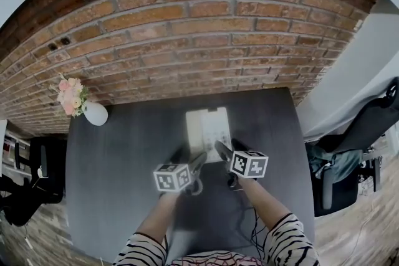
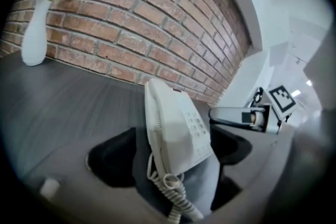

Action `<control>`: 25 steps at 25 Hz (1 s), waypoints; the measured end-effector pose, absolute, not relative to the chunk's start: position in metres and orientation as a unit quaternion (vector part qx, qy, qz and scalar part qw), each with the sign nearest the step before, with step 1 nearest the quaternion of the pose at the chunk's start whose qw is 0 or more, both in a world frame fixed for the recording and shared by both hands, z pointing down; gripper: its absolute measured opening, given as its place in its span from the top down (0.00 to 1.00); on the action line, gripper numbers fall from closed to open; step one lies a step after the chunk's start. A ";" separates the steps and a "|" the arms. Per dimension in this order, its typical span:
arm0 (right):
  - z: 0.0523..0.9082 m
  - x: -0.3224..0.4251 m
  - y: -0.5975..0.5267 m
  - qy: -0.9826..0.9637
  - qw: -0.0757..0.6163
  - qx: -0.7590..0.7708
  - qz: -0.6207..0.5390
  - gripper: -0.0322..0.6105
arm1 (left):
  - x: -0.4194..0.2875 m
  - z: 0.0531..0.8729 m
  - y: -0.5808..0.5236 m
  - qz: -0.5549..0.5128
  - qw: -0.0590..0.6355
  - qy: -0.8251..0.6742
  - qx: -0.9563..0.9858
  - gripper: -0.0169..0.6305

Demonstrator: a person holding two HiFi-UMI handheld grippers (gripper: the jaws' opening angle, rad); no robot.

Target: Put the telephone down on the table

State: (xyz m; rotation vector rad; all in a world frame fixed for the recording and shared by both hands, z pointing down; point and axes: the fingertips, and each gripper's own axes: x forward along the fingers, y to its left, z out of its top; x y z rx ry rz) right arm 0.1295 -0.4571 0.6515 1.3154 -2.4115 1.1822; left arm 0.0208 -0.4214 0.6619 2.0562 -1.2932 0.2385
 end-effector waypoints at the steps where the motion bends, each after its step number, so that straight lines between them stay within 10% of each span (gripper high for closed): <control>1: 0.648 0.130 -0.452 -0.805 0.076 0.440 0.390 0.48 | 0.020 0.658 -0.417 0.093 0.339 -0.498 0.793 0.29; 15: 0.594 0.146 -0.353 -0.808 0.064 0.491 0.319 0.90 | 0.017 0.590 -0.334 0.114 0.251 -0.503 0.819 0.81; 25: 0.570 0.135 -0.272 -0.806 0.070 0.519 0.276 0.95 | 0.004 0.568 -0.264 0.128 0.221 -0.477 0.841 0.97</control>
